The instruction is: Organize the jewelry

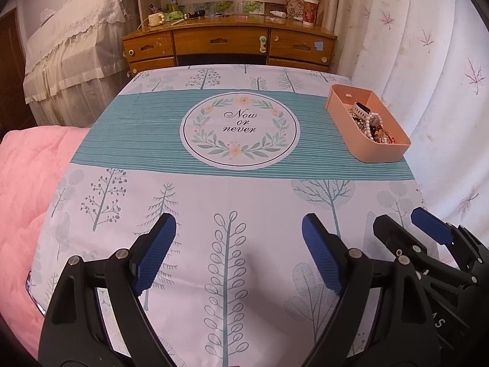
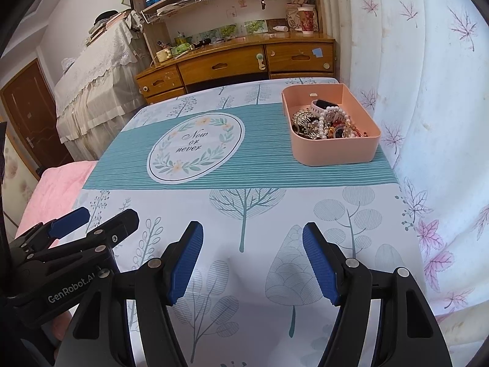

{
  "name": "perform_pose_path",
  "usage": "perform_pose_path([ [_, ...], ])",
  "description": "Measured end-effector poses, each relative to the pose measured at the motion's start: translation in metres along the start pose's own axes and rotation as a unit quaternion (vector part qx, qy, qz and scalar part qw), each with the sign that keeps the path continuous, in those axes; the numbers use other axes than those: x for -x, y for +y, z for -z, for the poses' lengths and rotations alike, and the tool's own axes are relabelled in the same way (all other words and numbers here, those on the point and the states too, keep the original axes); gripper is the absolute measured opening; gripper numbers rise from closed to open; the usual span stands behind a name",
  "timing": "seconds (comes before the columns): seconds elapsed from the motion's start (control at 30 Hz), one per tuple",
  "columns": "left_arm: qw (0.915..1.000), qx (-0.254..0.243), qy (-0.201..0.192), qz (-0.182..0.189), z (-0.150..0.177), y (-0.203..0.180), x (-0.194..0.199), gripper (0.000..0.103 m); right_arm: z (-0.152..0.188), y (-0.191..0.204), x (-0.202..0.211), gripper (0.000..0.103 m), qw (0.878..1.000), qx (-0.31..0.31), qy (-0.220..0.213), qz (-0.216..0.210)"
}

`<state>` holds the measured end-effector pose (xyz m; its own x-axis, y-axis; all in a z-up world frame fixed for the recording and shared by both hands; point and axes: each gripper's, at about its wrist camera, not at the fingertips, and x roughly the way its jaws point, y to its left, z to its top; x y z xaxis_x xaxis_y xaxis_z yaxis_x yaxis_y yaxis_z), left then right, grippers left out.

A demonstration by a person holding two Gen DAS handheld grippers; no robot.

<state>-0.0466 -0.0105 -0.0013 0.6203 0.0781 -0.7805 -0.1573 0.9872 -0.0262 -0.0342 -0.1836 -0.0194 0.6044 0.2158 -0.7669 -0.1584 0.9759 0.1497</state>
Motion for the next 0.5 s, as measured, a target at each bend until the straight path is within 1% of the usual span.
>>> perform_pose_path([
  [0.5,1.0000,0.008,0.004,0.001,0.0013,0.0038,0.0005,0.083,0.0006,0.0041,0.0006,0.069,1.000,0.003,0.000,0.000],
])
